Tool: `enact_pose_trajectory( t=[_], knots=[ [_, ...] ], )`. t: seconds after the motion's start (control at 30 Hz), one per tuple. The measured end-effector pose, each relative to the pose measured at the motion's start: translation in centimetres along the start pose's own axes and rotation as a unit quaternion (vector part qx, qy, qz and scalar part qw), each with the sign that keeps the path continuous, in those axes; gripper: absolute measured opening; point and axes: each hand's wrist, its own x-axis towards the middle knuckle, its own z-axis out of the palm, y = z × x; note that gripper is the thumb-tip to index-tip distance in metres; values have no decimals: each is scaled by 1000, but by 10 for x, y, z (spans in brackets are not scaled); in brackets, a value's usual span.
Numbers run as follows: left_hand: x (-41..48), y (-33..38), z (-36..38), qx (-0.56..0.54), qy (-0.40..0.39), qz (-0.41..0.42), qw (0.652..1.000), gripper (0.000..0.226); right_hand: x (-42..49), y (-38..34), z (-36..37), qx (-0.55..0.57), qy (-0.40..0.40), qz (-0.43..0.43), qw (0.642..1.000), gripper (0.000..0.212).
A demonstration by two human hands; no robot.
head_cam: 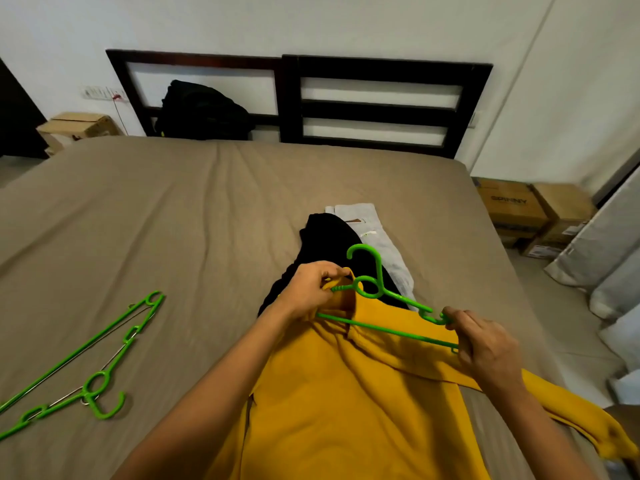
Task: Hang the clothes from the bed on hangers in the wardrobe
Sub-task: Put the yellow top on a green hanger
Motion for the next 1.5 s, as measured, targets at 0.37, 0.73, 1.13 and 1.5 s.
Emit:
enact_pose_trajectory(
  t=[0.37, 0.73, 1.13, 1.5],
  knots=[
    [-17, -1, -19, 109, -6, -21, 994, 54, -21, 5, -30, -98, 117, 75, 985, 29],
    [-22, -5, -19, 147, 76, -70, 984, 48, -58, -8, -57, -83, 112, 131, 982, 39],
    [-34, -3, -3, 117, 60, -87, 987, 77, -68, -24, -74, -44, 99, 174, 979, 42],
    [-48, -4, 1, 42, 83, -72, 993, 81, -95, -24, -52, -71, 153, 166, 971, 37]
  ],
)
